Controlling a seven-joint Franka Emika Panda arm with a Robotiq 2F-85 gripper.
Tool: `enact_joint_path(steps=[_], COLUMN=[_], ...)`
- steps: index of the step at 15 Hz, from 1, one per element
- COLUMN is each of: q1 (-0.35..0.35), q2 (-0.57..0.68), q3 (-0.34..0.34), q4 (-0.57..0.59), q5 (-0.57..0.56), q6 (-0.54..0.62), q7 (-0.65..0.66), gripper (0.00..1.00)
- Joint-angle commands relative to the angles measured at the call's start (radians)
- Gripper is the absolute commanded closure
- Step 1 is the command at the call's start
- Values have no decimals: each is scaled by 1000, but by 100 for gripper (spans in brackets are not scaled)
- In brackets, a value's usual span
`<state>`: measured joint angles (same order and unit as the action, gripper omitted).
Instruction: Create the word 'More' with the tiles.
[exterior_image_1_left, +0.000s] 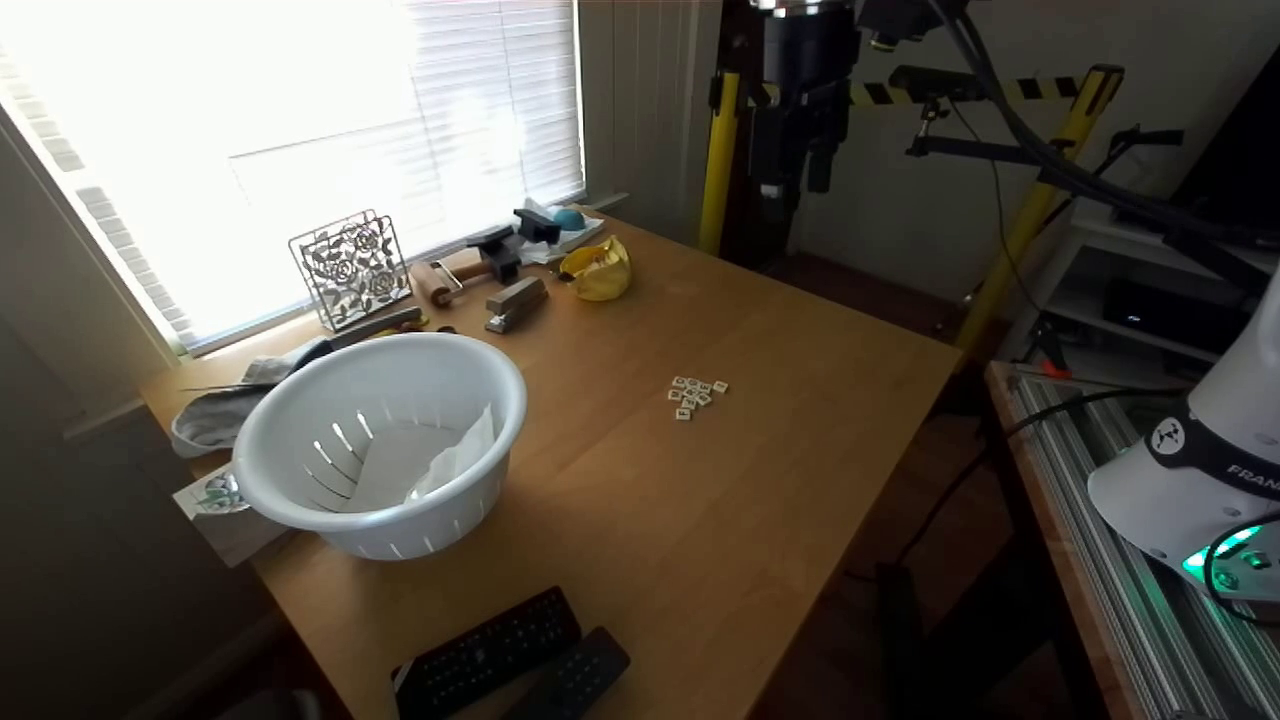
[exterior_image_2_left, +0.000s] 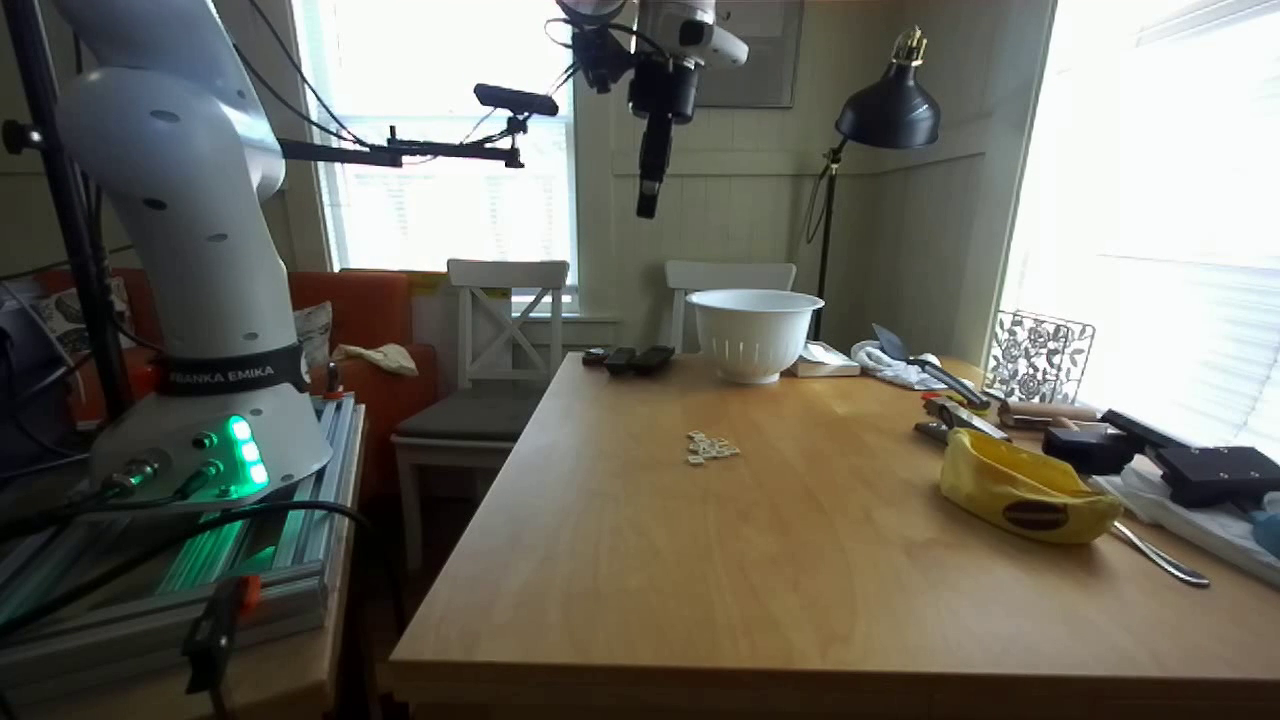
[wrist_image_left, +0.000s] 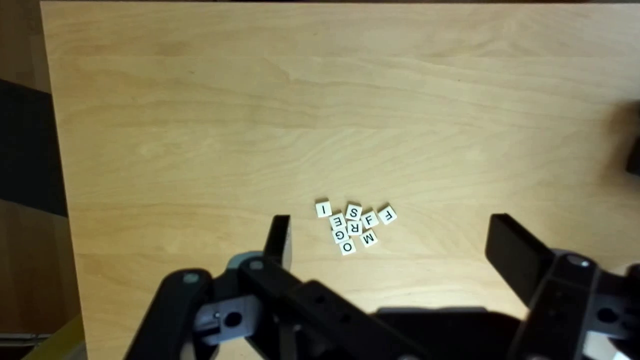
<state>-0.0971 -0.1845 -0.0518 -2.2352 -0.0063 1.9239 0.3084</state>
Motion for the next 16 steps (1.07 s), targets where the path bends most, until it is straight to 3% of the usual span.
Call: enact_joint_path(steps=[1, 6, 9, 10, 16], q1=[13, 6, 15, 15, 16], q2=[76, 215, 315, 247, 261], q3=[11, -10, -12, -17, -18], q4=[-15, 1, 30, -8, -5], q5=[9, -51, -64, -41, -40], q6=[122, 244, 293, 268, 277], q7=[11, -17, -133, -84, -90], gripper=[0, 0, 0, 0, 0])
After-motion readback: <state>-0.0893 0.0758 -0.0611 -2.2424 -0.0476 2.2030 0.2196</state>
